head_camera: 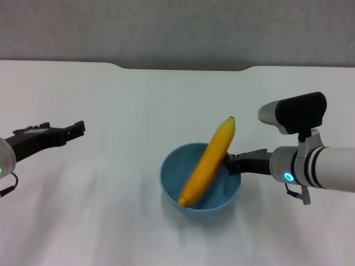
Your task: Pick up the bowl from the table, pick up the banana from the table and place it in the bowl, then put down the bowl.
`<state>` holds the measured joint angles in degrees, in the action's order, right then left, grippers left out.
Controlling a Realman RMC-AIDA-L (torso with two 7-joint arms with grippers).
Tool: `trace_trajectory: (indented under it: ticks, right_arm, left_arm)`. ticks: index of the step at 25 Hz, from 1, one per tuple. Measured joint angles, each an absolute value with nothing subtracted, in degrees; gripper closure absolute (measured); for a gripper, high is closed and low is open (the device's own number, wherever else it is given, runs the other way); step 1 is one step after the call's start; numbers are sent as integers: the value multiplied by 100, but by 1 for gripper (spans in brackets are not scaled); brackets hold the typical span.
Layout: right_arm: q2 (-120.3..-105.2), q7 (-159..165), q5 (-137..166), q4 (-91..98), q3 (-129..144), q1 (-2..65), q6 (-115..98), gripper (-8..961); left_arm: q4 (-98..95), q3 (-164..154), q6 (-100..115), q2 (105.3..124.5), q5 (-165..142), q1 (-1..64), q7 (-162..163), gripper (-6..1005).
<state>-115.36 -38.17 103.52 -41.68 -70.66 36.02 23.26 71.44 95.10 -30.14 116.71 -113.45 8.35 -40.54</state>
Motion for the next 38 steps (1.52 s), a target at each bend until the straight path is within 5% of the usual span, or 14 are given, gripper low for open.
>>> trace_trajectory:
  ticks: [10,20,29,38]
  right_arm:
    - [-11531,-4055,10341,-4288,-7057,3503,2228,834]
    - [-11482,-4498,10393,-5361,-7145,2741,2288,409]
    - [-11488,-5550,10372,-6688,-7794,1280,2159,191]
    - [-11507,-5816,10257,-6545,-7901,899,1359,45]
  left_arm:
    - [7096,9517,-2983,11672,-11320,833,-4101,86]
    - [7083,9522,-2943,11672,-11320,758,-4099,87]
    - [7066,9486,-2700,11684,-11249,620,-4176,88]
    - [6504,8990,-1582,11698,-10170,548,-5528,89]
